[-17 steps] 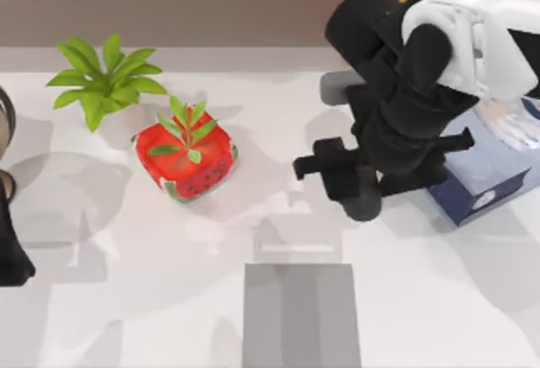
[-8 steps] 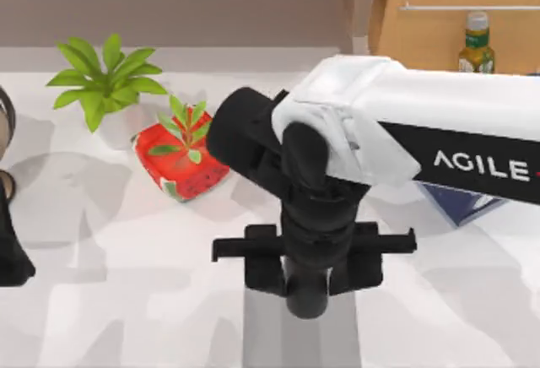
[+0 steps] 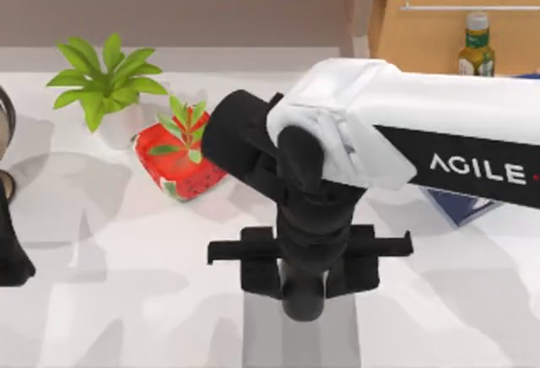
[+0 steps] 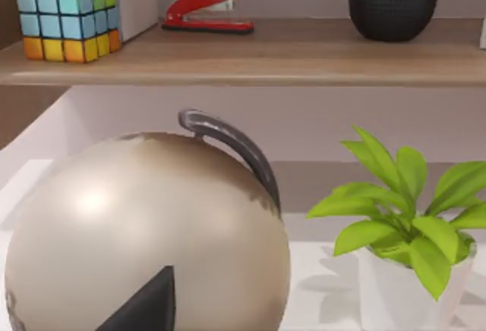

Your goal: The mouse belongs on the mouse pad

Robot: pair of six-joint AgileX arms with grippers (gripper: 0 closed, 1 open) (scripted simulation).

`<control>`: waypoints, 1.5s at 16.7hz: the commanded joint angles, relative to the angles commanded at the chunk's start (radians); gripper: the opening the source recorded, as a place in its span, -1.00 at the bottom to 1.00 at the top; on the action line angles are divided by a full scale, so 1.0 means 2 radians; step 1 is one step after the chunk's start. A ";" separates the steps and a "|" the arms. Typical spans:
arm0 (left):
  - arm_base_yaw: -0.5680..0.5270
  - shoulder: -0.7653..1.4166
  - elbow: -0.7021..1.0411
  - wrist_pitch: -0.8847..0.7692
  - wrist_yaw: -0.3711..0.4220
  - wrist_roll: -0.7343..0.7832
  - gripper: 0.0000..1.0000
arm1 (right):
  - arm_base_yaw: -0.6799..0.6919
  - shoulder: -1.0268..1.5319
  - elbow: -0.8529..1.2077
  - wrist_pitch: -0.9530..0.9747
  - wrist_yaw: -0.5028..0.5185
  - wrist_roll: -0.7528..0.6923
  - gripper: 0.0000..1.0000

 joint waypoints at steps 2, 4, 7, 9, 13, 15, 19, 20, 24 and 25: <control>0.000 0.000 0.000 0.000 0.000 0.000 1.00 | -0.002 0.000 0.003 0.017 -0.007 -0.005 -1.00; 0.000 0.000 0.000 0.000 0.000 0.000 1.00 | 0.003 0.006 0.010 0.042 -0.015 -0.013 -1.00; 0.000 0.000 0.000 0.000 0.000 0.000 1.00 | 0.015 0.024 0.024 0.077 -0.025 -0.024 -1.00; 0.000 0.000 0.000 0.000 0.000 0.000 1.00 | 0.015 0.028 0.024 0.092 -0.029 -0.030 -1.00; 0.000 0.000 0.000 0.000 0.000 0.000 1.00 | 0.007 0.034 0.010 0.092 -0.025 -0.026 -1.00; 0.000 0.000 0.000 0.000 0.000 0.000 1.00 | 0.001 0.027 -0.007 0.089 -0.018 -0.020 -1.00; 0.000 0.000 0.000 0.000 0.000 0.000 1.00 | -0.001 0.021 -0.042 0.079 -0.002 -0.003 -1.00; 0.000 0.000 0.000 0.000 0.000 0.000 1.00 | 0.000 0.025 -0.045 0.077 0.001 -0.001 -1.00; 0.000 0.000 0.000 0.000 0.000 0.000 1.00 | 0.002 0.031 -0.049 0.074 0.004 0.000 -1.00; 0.000 0.000 0.000 0.000 0.000 0.000 1.00 | 0.002 0.031 -0.049 0.074 0.004 0.000 -1.00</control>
